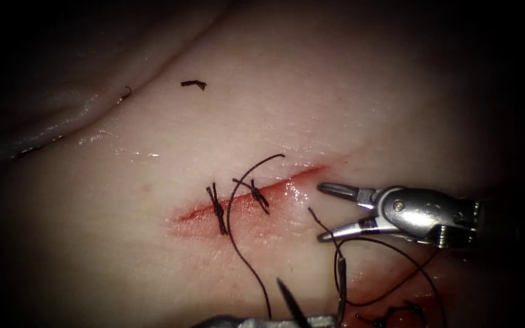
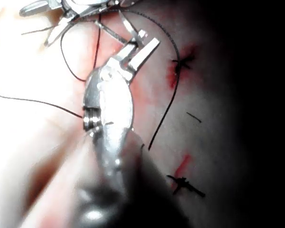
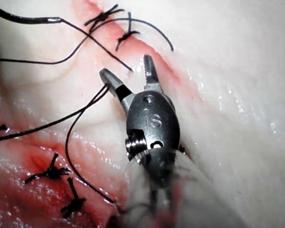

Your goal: Wound Closure

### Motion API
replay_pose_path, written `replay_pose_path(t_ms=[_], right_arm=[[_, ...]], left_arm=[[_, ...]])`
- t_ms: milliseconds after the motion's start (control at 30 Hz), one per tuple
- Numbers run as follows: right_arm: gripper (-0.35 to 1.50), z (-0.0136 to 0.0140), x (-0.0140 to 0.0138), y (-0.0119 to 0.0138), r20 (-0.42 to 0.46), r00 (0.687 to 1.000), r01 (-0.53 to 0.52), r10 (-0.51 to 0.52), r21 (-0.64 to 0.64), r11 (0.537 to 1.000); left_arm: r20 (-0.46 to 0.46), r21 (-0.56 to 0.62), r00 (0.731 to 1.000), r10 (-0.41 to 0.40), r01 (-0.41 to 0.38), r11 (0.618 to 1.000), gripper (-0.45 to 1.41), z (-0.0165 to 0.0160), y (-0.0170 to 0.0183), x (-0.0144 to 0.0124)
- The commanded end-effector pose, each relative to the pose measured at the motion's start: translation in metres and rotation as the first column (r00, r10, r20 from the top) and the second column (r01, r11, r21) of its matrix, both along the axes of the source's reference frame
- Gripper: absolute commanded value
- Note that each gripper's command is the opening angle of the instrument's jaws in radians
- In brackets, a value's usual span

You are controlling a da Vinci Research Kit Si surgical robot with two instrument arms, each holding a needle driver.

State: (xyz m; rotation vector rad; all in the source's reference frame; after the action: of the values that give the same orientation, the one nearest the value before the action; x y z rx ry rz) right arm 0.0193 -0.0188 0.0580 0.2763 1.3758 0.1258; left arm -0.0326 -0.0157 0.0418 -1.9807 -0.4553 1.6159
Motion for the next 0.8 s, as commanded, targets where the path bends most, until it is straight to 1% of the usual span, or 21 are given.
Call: replay_pose_path(t_ms=[33, 67, 133, 167, 433, 500, 533, 567, 667, 733, 767, 800], right_arm=[[0.79, 0.0005, 0.0004, -0.0003, 0.0, 1.0, 0.005, -0.005, -0.008, 1.0], [0.79, 0.0005, -0.0001, -0.0002, -0.001, 1.0, 0.017, -0.017, -0.019, 1.0], [0.79, 0.0006, -0.0004, -0.0002, -0.002, 1.0, 0.019, -0.019, -0.019, 1.0], [0.79, 0.0007, -0.0003, -0.0003, -0.002, 1.0, 0.019, -0.019, -0.02, 1.0], [0.78, 0.0016, 0.0022, -0.0011, 0.011, 1.0, -0.003, 0.004, -0.041, 0.999], [0.61, 0.0019, 0.0027, -0.001, 0.017, 1.0, -0.011, 0.012, -0.044, 0.999], [0.44, 0.002, 0.0028, -0.0009, 0.018, 1.0, -0.012, 0.013, -0.044, 0.999], [-0.35, 0.0021, 0.003, -0.001, 0.025, 1.0, -0.011, 0.013, -0.047, 0.999], [-0.35, 0.0024, 0.0028, -0.0013, 0.119, 0.992, -0.027, 0.036, -0.076, 0.997], [-0.35, 0.003, 0.0025, -0.0018, 0.211, 0.977, -0.01, 0.03, -0.094, 0.995], [-0.35, 0.0031, 0.0025, -0.0021, 0.227, 0.974, -0.004, 0.027, -0.1, 0.995], [-0.35, 0.0028, 0.0026, -0.0027, 0.245, 0.969, -0.001, 0.025, -0.099, 0.995]], left_arm=[[-0.045, -0.025, 0.999, 0.005, -0.006, 1.0, -0.45, 0.0001, -0.0007, -0.0004], [-0.133, -0.08, 0.991, 0.0, -0.011, 0.997, -0.45, -0.0007, -0.0012, -0.0001], [-0.179, -0.112, 0.984, -0.009, -0.011, 0.994, -0.45, -0.0011, -0.0015, 0.0002], [-0.21, -0.135, 0.977, -0.029, 0.0, 0.991, -0.45, -0.0016, -0.0018, 0.0006], [-0.25, -0.206, 0.967, -0.05, -0.002, 0.979, -0.45, -0.0038, -0.0024, 0.0002], [-0.26, -0.22, 0.964, -0.056, -0.003, 0.975, -0.45, -0.0045, -0.0026, 0.0], [-0.264, -0.219, 0.963, -0.056, -0.004, 0.976, -0.45, -0.0047, -0.0027, -0.0002], [-0.269, -0.225, 0.961, -0.06, -0.002, 0.974, -0.45, -0.0052, -0.003, -0.0004], [-0.281, -0.245, 0.957, -0.063, -0.008, 0.97, -0.45, -0.0058, -0.0033, -0.0004], [-0.301, -0.268, 0.95, -0.078, -0.005, 0.963, -0.45, -0.0059, -0.0032, -0.0001], [-0.309, -0.273, 0.947, -0.084, -0.003, 0.962, -0.45, -0.0057, -0.0032, 0.0001], [-0.332, -0.287, 0.938, -0.103, 0.004, 0.958, -0.45, -0.0053, -0.0031, 0.0003]])
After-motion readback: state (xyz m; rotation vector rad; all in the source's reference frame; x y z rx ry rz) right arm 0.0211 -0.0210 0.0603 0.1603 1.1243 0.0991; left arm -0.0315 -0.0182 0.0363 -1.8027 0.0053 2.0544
